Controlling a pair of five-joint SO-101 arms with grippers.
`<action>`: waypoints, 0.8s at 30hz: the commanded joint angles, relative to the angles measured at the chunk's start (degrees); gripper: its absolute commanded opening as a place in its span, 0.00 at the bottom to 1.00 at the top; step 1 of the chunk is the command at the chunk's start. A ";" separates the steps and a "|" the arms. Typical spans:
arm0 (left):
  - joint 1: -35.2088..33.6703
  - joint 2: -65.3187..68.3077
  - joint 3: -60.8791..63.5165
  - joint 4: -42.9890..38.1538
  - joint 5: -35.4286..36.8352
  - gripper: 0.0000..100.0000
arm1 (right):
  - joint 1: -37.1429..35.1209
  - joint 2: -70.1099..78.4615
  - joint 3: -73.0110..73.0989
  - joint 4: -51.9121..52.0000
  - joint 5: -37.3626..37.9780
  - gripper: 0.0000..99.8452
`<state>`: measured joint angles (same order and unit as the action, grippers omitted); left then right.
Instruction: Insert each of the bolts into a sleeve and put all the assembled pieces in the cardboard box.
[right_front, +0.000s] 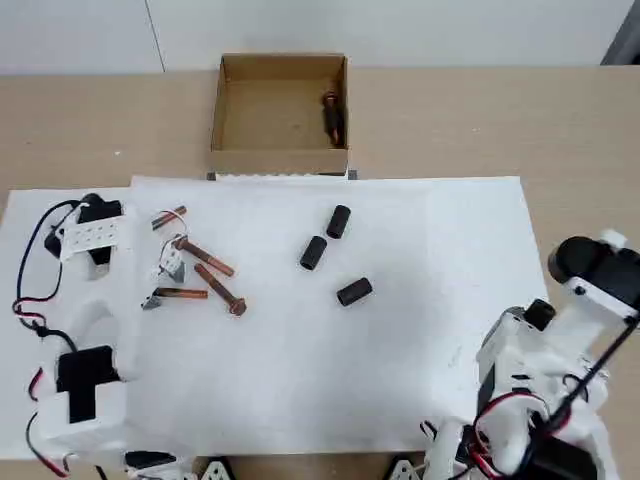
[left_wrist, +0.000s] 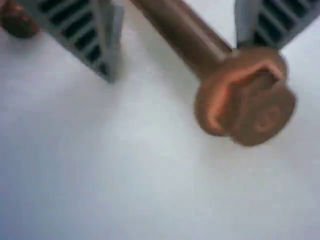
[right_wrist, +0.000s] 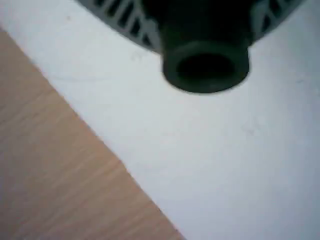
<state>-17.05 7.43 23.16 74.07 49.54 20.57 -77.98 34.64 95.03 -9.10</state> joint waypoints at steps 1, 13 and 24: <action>-4.22 1.76 -0.66 -2.99 0.26 0.01 | -0.04 0.13 -0.26 -1.19 -0.79 0.00; -5.36 2.02 -2.95 -2.81 0.09 0.00 | -0.04 0.22 -0.26 -1.27 -0.79 0.00; 0.44 2.02 -22.37 12.75 0.18 0.00 | -0.04 0.13 -1.67 -2.77 -0.70 0.00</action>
<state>-18.55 9.80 7.96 82.59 49.54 20.57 -77.98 34.64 93.98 -9.10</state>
